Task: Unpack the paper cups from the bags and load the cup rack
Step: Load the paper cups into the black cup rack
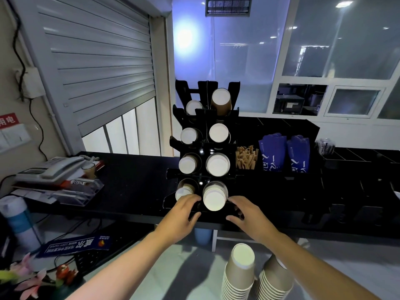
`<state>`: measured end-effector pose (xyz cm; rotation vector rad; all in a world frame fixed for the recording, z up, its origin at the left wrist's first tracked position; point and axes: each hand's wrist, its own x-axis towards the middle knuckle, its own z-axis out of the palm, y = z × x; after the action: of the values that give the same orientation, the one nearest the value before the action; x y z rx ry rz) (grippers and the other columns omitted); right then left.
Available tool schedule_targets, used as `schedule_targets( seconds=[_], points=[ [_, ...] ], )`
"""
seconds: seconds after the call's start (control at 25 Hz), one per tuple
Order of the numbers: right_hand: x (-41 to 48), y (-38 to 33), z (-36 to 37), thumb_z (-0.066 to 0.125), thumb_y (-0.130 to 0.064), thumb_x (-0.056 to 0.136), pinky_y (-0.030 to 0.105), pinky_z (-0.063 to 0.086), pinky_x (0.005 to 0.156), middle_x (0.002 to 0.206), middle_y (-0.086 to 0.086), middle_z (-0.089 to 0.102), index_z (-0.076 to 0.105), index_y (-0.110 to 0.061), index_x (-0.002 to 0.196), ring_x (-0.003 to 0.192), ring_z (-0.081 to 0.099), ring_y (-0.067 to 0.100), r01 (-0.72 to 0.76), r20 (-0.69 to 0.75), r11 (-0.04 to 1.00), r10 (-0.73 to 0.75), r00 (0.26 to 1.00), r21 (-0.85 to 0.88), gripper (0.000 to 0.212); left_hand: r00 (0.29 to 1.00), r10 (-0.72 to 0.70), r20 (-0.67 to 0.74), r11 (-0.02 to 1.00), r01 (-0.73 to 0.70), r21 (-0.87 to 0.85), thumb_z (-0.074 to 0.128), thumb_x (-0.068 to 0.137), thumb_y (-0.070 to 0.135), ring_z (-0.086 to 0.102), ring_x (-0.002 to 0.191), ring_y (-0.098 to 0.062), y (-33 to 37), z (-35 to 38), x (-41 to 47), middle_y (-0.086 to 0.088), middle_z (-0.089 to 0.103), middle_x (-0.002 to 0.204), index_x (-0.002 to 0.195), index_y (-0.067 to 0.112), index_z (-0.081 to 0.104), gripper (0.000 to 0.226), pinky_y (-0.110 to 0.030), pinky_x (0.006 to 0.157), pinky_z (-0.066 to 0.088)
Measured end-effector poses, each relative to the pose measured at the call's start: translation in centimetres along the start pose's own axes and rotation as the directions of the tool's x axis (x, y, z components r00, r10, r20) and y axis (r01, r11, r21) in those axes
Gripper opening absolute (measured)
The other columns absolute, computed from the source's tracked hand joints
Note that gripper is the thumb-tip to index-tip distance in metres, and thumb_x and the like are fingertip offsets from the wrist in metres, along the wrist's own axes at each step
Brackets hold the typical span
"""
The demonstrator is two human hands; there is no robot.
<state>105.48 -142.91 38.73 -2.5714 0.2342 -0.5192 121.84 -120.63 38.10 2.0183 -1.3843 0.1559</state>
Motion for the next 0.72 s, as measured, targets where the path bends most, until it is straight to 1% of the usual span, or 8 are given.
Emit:
schedule_targets(
  seconds=[0.08, 0.12, 0.24, 0.28, 0.4, 0.52, 0.64, 0.72],
  points=[
    [0.1, 0.1, 0.0, 0.075, -0.033, 0.088, 0.015, 0.046, 0.095, 0.131, -0.006, 0.058, 0.057, -0.017, 0.136, 0.101, 0.054, -0.002, 0.042, -0.046, 0.998, -0.044, 0.998, -0.050, 0.054, 1.000, -0.026, -0.001, 1.000, 0.026, 0.010, 0.066, 0.096, 0.030, 0.045, 0.133, -0.008, -0.2, -0.2, 0.2, 0.005, 0.051, 0.143, 0.143, 0.018, 0.049, 0.051, -0.008, 0.107, 0.027],
    [0.2, 0.0, 0.0, 0.076, -0.031, 0.088, 0.015, 0.046, 0.093, 0.130, -0.003, 0.061, 0.058, -0.015, 0.135, 0.099, 0.055, 0.000, 0.059, -0.055, 0.996, -0.062, 0.997, -0.062, 0.053, 1.000, -0.029, 0.001, 1.000, 0.029, 0.006, 0.068, 0.095, 0.029, 0.047, 0.131, -0.008, -0.3, -0.3, 0.3, 0.005, 0.052, 0.142, 0.142, 0.018, 0.050, 0.051, -0.007, 0.105, 0.028],
    [0.1, 0.0, -0.1, 0.075, -0.028, 0.089, 0.018, 0.047, 0.093, 0.129, 0.002, 0.063, 0.060, -0.011, 0.133, 0.101, 0.062, 0.007, 0.094, -0.055, 0.992, -0.099, 0.994, -0.089, 0.050, 1.000, 0.005, -0.009, 1.000, -0.005, -0.010, 0.073, 0.091, 0.026, 0.053, 0.124, -0.008, -0.7, -0.3, 0.7, 0.005, 0.059, 0.135, 0.136, 0.017, 0.057, 0.048, -0.012, 0.105, 0.037],
    [0.1, 0.0, -0.1, 0.074, -0.028, 0.089, 0.018, 0.048, 0.093, 0.129, 0.002, 0.063, 0.060, -0.011, 0.133, 0.103, 0.063, 0.010, 0.099, -0.054, 0.990, -0.104, 0.993, -0.096, 0.050, 1.000, 0.016, -0.011, 1.000, -0.016, -0.016, 0.074, 0.090, 0.026, 0.055, 0.122, -0.007, -0.7, -0.3, 0.7, 0.005, 0.060, 0.132, 0.134, 0.017, 0.058, 0.047, -0.011, 0.103, 0.038],
    [0.0, 0.1, 0.2, 0.074, -0.028, 0.090, 0.016, 0.045, 0.093, 0.128, 0.003, 0.064, 0.059, -0.011, 0.133, 0.106, 0.064, 0.013, 0.098, -0.062, 0.989, -0.105, 0.992, -0.106, 0.048, 0.999, 0.042, -0.012, 0.999, -0.042, -0.018, 0.075, 0.089, 0.026, 0.057, 0.117, -0.005, -1.0, -0.3, 0.9, 0.007, 0.062, 0.128, 0.131, 0.018, 0.060, 0.045, -0.006, 0.098, 0.037],
    [-0.1, 0.1, 0.2, 0.073, -0.029, 0.090, 0.017, 0.045, 0.093, 0.128, 0.003, 0.064, 0.058, -0.011, 0.134, 0.108, 0.063, 0.014, 0.093, -0.052, 0.990, -0.099, 0.994, -0.109, 0.049, 0.998, 0.064, -0.026, 0.998, -0.065, -0.019, 0.076, 0.089, 0.024, 0.058, 0.113, -0.004, -1.0, -0.2, 1.0, 0.008, 0.063, 0.125, 0.128, 0.018, 0.061, 0.043, -0.008, 0.095, 0.041],
    [0.0, -0.2, -0.1, 0.072, -0.030, 0.091, 0.024, 0.051, 0.095, 0.131, 0.001, 0.062, 0.057, -0.013, 0.136, 0.106, 0.063, 0.013, 0.066, -0.038, 0.993, -0.070, 0.997, -0.099, 0.051, 0.998, 0.054, -0.028, 0.999, -0.054, 0.000, 0.076, 0.088, 0.024, 0.059, 0.115, -0.007, -0.9, -0.2, 1.1, 0.007, 0.063, 0.126, 0.130, 0.018, 0.061, 0.045, -0.014, 0.098, 0.044],
    [-0.1, -0.4, -0.3, 0.073, -0.030, 0.090, 0.027, 0.052, 0.096, 0.133, -0.005, 0.059, 0.054, -0.015, 0.140, 0.104, 0.062, 0.009, 0.025, -0.024, 0.998, -0.026, 0.999, -0.064, 0.055, 0.999, 0.017, -0.045, 1.000, -0.017, 0.018, 0.075, 0.089, 0.023, 0.056, 0.120, -0.011, -0.3, 0.1, 0.7, 0.003, 0.061, 0.131, 0.134, 0.015, 0.059, 0.048, -0.014, 0.103, 0.040]
  ],
)
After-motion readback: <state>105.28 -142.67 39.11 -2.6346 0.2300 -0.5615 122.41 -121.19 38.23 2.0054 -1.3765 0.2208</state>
